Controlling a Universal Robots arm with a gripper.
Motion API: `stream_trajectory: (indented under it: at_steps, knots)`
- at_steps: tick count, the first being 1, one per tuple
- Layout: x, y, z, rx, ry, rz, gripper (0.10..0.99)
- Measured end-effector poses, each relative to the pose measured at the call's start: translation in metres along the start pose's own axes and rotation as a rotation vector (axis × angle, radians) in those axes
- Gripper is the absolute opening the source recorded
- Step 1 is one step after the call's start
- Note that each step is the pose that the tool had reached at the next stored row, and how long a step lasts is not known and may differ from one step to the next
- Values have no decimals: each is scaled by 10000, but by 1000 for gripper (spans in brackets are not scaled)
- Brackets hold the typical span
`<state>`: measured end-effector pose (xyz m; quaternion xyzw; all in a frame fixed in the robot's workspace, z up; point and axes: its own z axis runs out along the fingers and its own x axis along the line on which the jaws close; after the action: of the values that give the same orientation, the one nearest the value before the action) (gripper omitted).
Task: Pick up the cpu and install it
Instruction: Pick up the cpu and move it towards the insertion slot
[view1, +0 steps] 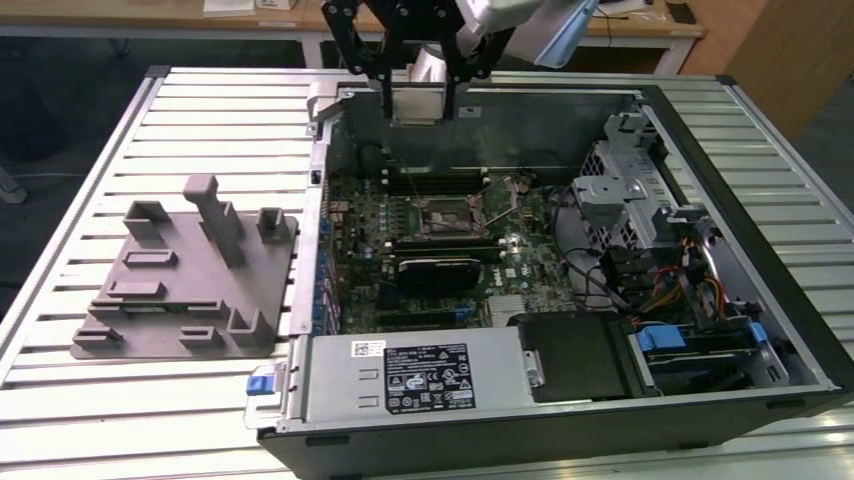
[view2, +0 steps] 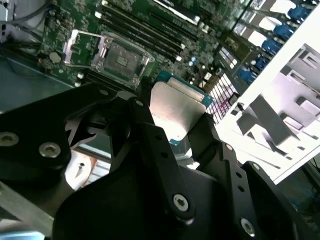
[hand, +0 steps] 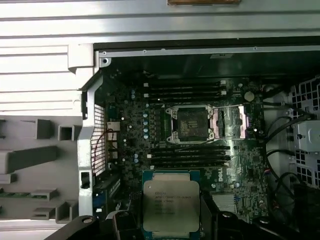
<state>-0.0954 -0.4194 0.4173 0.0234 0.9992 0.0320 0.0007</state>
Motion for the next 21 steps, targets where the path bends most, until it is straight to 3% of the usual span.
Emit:
stream_trajectory:
  at_steps: [10,21]
  knots:
    - [-164,-3,179,7,95,6,545]
    - [-275,-11,379,9,180,12,545]
